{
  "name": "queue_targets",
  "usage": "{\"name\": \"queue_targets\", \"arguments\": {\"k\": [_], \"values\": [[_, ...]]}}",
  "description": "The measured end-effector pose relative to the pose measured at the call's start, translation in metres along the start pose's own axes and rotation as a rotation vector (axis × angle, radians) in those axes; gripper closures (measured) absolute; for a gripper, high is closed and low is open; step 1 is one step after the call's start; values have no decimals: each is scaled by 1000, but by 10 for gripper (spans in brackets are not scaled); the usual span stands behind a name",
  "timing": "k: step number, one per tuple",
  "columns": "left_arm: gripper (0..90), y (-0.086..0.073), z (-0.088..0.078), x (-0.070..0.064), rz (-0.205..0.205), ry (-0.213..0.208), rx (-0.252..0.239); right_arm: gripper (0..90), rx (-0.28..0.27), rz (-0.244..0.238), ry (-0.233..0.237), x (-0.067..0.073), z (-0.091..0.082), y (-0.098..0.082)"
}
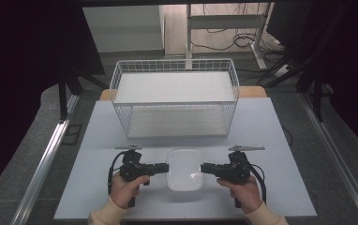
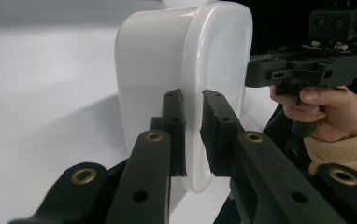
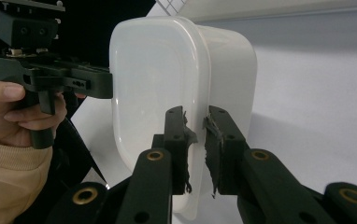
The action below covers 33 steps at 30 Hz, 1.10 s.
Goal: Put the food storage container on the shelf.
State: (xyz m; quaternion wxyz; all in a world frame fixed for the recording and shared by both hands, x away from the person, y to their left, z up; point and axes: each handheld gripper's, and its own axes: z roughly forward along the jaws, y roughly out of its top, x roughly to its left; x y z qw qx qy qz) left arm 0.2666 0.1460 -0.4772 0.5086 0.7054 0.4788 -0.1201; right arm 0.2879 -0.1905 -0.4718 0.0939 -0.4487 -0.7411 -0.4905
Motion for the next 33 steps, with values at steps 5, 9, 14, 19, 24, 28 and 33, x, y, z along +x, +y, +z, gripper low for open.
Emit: {"name": "queue_targets", "arguments": {"k": [5,9,14,19,24,28,33], "values": [[801,2,-5,-6,23,9,-14,787,-8,-27,2,5,-3,4],[801,4,-9,-9,40,14,-26,788,-12,-51,2,9,-4,8],[801,9,-15,-12,56,23,-40,788,-16,-84,0,15,-5,15],[799,16,-20,-16,93,54,-43,788,-17,-119,-7,21,-5,23],[799,22,-21,-17,105,58,-47,788,-24,-125,-8,21,-4,28],[799,31,-24,-20,121,65,-60,788,-35,-134,-7,23,-5,35],[798,46,-29,-22,138,63,-75,790,-53,-157,-7,27,-8,49]]}}
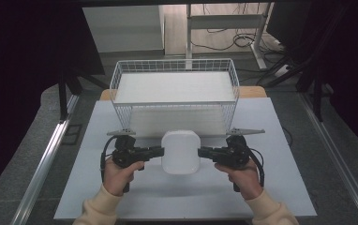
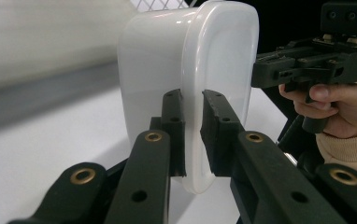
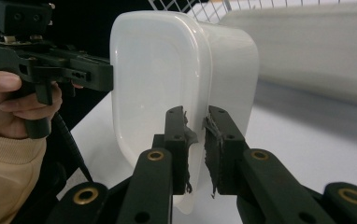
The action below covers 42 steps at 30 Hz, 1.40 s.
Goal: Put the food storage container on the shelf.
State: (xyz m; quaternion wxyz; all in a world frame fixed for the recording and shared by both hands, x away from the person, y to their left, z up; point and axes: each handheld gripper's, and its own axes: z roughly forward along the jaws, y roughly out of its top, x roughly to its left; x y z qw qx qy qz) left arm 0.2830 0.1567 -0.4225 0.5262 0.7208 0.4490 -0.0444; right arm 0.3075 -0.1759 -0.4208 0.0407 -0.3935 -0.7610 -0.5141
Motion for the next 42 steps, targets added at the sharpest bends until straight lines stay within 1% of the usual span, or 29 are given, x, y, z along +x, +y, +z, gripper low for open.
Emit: {"name": "queue_targets", "arguments": {"k": [4,7,10,16,21,23,26,27,28,31,34,37,42], "values": [[797,15,-4,-3,21,3,-12,790,-8,-18,-4,2,-3,15],[797,30,-9,-6,36,1,-26,790,-17,-35,-10,6,-7,28],[797,46,-15,-9,56,0,-39,790,-33,-58,-14,11,-12,45],[795,79,-26,-12,73,-9,-72,790,-55,-91,-15,20,-19,79],[793,100,-34,-15,86,-1,-95,791,-69,-118,-21,27,-23,105],[793,110,-36,-17,98,7,-102,792,-72,-131,-25,28,-24,115],[793,125,-40,-16,115,12,-107,793,-70,-137,-26,29,-25,133],[793,131,-41,-15,111,12,-111,793,-67,-138,-27,29,-25,137],[793,134,-41,-15,109,11,-112,793,-66,-140,-29,29,-25,144],[793,145,-43,-11,109,8,-116,793,-63,-146,-31,28,-23,156],[792,155,-44,-7,104,5,-115,794,-56,-140,-31,27,-22,168],[792,167,-44,-2,93,-9,-114,794,-55,-133,-30,25,-20,181],[791,186,-41,9,61,-37,-113,794,-51,-116,-26,21,-19,200]]}}
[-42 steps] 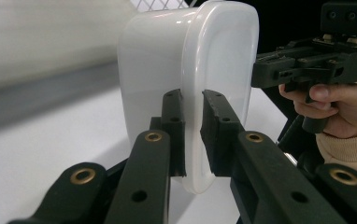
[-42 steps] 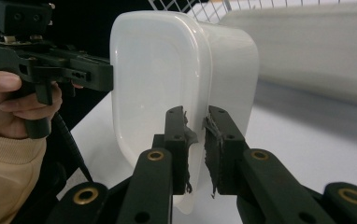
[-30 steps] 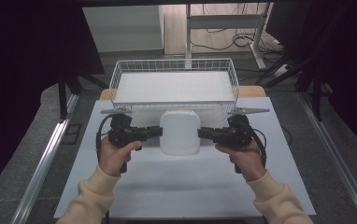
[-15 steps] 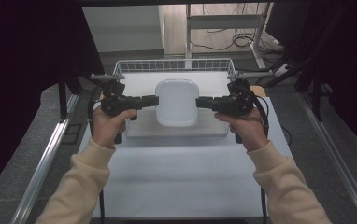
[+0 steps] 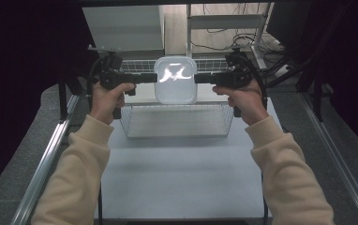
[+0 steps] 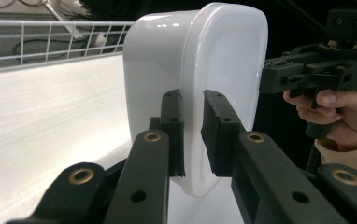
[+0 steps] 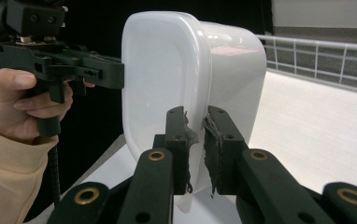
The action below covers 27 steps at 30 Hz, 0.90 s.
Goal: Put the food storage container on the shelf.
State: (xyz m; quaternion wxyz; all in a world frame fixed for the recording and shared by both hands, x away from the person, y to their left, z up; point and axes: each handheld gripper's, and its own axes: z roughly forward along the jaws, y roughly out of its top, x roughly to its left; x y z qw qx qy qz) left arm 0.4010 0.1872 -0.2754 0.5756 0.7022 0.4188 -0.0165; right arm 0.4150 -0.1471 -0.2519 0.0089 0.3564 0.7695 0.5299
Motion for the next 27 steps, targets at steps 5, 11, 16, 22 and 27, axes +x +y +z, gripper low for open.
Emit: {"name": "queue_targets", "arguments": {"k": [5,11,16,22,27], "values": [[789,9,13,22,-70,-20,18,793,24,41,2,-14,9,13],[788,9,34,51,-148,-13,63,791,72,130,-15,-43,31,15],[791,15,42,69,-250,-43,26,766,72,210,-7,-64,44,18],[753,23,55,85,-333,-23,32,704,97,334,-2,-86,63,25],[737,22,62,96,-391,-32,18,689,86,448,27,-103,71,24]]}}
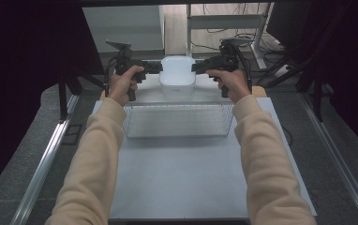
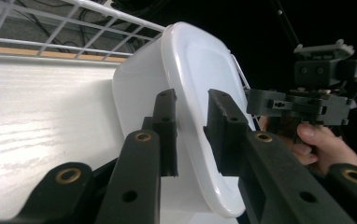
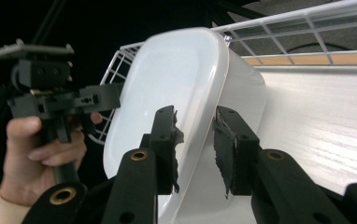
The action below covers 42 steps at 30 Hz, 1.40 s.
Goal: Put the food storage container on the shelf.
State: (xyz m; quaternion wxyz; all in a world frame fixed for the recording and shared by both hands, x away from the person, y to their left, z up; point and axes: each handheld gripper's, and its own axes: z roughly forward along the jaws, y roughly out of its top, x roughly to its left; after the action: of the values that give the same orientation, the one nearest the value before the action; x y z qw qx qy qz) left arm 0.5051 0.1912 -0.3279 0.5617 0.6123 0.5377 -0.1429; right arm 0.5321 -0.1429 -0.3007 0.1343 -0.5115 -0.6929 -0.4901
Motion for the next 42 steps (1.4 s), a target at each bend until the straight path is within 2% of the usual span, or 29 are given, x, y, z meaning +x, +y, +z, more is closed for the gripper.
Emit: {"name": "queue_targets", "arguments": {"k": [3,5,8,10,11,13,15,17,18,21,22,25,29,33,35,37,40,42], "values": [[720,0,3,3,-8,1,2,671,-6,29,6,-6,4,0],[705,-1,3,3,4,10,-1,669,-11,38,12,-8,5,-1],[640,-3,5,0,31,30,-8,669,-27,24,17,-7,4,-2],[518,-4,4,-3,55,48,-22,522,-37,15,16,-5,3,-3],[421,-4,3,-5,70,66,-29,449,-43,1,12,-2,2,-3],[342,-6,-4,-11,114,99,-43,383,-55,-45,1,4,-3,-6],[283,-13,-15,-21,179,118,-42,320,-64,-116,-18,15,-13,-12],[255,-21,-24,-30,235,142,-47,304,-87,-180,-25,22,-24,-19],[248,-28,-32,-36,276,158,-55,298,-103,-223,-29,26,-30,-24],[229,-48,-46,-45,352,183,-62,274,-123,-340,-51,33,-50,-47],[228,-58,-51,-47,373,200,-58,264,-124,-364,-57,33,-54,-54],[219,-83,-62,-49,410,228,-48,248,-125,-465,-72,31,-70,-86],[220,-130,-76,-46,445,239,-68,229,-107,-547,-99,21,-84,-129],[222,-174,-82,-37,468,247,-62,229,-97,-569,-130,4,-93,-173],[223,-193,-82,-32,488,274,-54,227,-94,-570,-147,-6,-95,-191],[223,-210,-82,-24,509,305,-40,225,-85,-565,-167,-17,-96,-212],[221,-229,-81,-13,516,338,-20,224,-84,-564,-194,-29,-100,-232],[221,-242,-78,-3,500,341,-12,225,-83,-550,-199,-39,-100,-244]]}}
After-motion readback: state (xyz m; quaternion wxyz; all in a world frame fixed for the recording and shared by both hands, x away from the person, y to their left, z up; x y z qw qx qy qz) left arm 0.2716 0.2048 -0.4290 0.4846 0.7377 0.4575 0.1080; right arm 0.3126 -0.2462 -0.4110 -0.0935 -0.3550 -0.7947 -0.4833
